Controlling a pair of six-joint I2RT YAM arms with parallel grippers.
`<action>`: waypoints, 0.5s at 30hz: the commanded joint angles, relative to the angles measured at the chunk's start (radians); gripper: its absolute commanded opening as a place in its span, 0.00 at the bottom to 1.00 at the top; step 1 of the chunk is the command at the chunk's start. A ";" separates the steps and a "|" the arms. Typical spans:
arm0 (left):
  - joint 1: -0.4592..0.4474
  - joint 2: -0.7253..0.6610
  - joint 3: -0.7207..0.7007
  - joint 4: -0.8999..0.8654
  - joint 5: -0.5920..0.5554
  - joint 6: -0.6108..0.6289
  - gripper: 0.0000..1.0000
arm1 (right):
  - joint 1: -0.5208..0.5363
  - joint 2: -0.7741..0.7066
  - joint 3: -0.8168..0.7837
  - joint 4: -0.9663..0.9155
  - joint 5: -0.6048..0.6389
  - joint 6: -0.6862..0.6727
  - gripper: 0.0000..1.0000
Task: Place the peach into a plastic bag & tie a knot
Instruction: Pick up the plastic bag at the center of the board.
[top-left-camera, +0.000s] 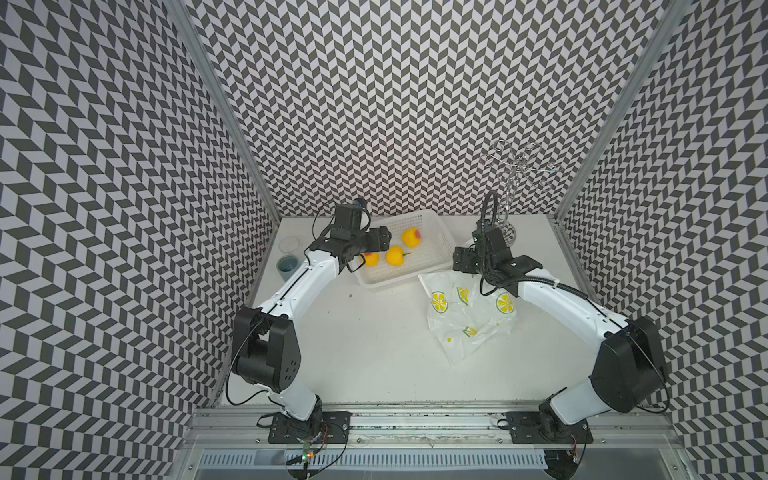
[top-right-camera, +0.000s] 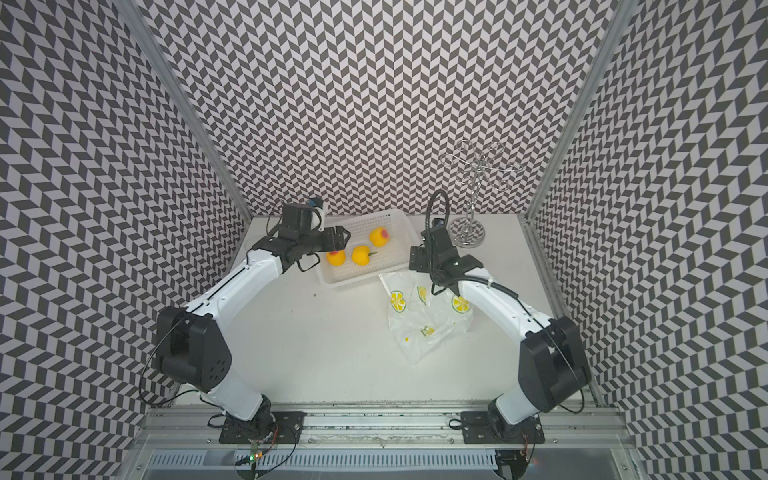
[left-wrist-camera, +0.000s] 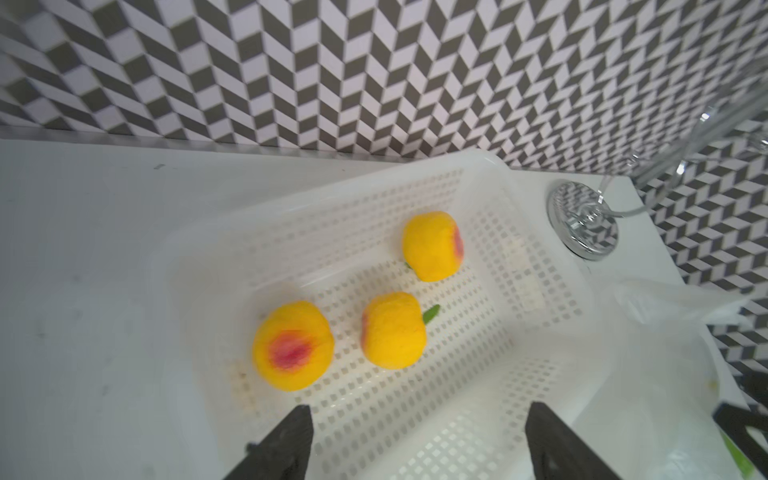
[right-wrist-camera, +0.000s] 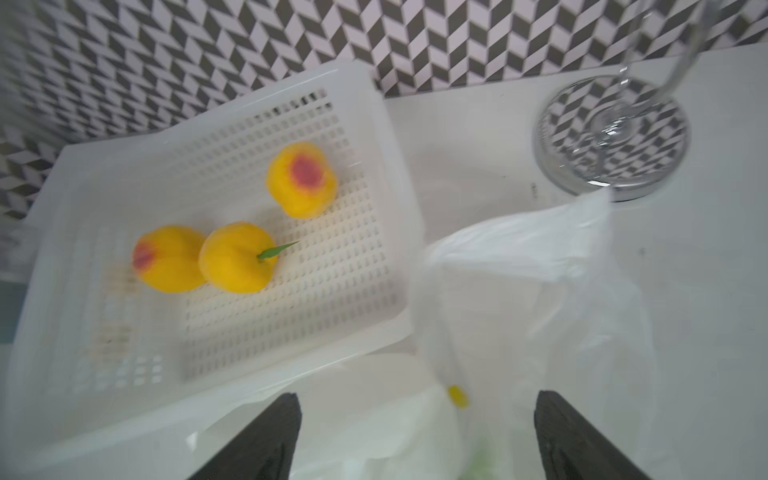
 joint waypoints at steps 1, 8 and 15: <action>-0.057 -0.022 0.014 -0.015 0.087 -0.005 0.83 | -0.061 -0.054 0.067 -0.060 0.099 -0.030 0.92; -0.094 0.008 0.069 -0.005 0.196 0.004 0.81 | -0.127 0.023 0.111 -0.068 -0.131 -0.022 0.92; -0.102 0.033 0.152 -0.075 0.237 0.048 0.76 | -0.089 0.141 0.172 -0.033 -0.237 0.071 0.89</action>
